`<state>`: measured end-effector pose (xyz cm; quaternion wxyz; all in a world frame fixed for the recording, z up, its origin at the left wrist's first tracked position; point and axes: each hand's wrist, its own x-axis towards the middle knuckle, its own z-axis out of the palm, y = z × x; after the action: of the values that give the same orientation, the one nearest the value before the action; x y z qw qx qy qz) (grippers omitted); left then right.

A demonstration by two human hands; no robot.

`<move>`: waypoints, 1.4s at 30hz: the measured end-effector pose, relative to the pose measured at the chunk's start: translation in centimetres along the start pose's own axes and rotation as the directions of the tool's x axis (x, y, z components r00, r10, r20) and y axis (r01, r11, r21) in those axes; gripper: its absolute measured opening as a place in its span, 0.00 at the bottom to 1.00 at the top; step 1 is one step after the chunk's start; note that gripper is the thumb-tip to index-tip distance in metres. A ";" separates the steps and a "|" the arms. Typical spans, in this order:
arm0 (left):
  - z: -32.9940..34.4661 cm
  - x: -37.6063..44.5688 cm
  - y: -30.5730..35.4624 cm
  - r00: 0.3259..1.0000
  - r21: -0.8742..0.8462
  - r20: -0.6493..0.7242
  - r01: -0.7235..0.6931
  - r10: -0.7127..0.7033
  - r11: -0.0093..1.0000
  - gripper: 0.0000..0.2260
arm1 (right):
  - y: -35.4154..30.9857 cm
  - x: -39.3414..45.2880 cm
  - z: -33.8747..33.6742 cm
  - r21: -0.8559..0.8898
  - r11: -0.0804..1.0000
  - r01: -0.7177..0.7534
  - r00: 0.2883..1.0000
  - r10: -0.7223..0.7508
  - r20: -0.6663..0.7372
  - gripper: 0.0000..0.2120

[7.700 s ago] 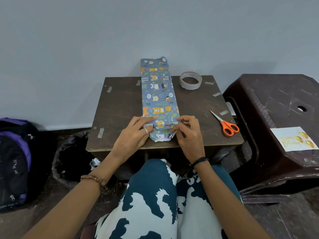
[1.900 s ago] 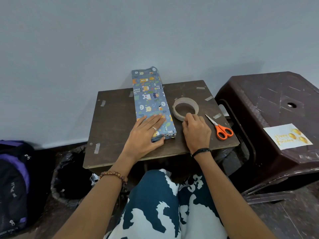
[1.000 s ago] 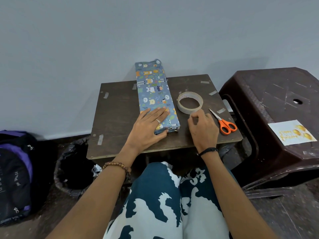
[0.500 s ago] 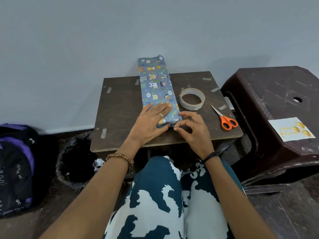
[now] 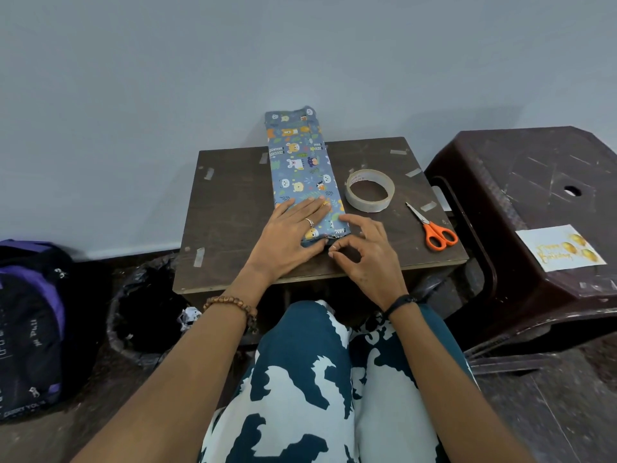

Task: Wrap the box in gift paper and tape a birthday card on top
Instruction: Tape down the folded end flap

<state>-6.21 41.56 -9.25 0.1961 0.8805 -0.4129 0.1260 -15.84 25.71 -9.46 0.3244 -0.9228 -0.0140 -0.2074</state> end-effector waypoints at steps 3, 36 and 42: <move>0.0 0.0 0.1 1.000 -0.002 -0.013 -0.003 0.003 1.000 0.26 | -0.1 0.2 0.1 0.025 1.000 0.009 0.996 -0.007 -0.085 0.02; 0.1 0.1 0.8 0.995 -0.010 -0.090 0.036 -0.036 0.999 0.27 | 0.3 0.5 1.2 -0.101 0.984 0.145 0.947 -0.168 -0.274 0.01; 0.0 0.2 0.9 0.995 -0.022 -0.078 0.052 -0.054 0.998 0.28 | 0.3 0.5 1.3 -0.057 0.990 0.131 0.949 -0.142 -0.281 0.03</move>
<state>-6.83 40.88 -9.00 0.2244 0.8835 -0.3825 0.1511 -14.87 26.17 -10.38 0.2906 -0.8863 -0.0271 -0.3597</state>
